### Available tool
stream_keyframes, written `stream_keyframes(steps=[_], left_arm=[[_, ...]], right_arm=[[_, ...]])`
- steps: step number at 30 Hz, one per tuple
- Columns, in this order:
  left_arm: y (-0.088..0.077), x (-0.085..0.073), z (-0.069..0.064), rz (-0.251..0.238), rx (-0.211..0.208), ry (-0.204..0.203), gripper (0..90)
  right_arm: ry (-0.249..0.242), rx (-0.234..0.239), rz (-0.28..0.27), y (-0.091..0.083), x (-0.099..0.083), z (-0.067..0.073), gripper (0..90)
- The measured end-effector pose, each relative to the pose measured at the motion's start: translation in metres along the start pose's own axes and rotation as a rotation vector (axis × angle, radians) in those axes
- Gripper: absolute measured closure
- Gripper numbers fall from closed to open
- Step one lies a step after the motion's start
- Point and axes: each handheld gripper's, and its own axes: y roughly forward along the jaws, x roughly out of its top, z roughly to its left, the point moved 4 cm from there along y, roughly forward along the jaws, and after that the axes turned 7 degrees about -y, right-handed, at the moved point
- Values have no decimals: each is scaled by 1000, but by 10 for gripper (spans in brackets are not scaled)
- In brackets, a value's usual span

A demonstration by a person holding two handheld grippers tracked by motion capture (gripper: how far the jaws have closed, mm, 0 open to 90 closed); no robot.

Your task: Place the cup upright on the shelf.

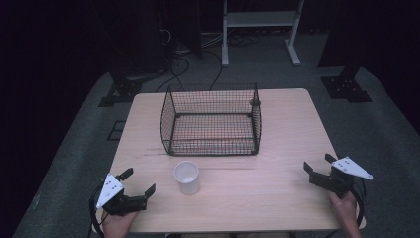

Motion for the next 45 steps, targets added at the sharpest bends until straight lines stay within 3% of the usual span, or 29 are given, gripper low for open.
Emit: stream_keyframes(steps=[7, 11, 25, 45], left_arm=[[3, 0, -7, 24, -48, 22, 20], [6, -1, -14, 50, -101, 40, 19], [20, 2, -37, 118, -195, 95, 20], [33, 4, -54, 179, -244, 142, 20]], right_arm=[[2, -1, 2, 0, 0, 0, 130], [3, -1, 3, 0, 0, 0, 130], [-3, 0, 3, 0, 0, 0, 130], [-3, 1, 3, 0, 0, 0, 130]])
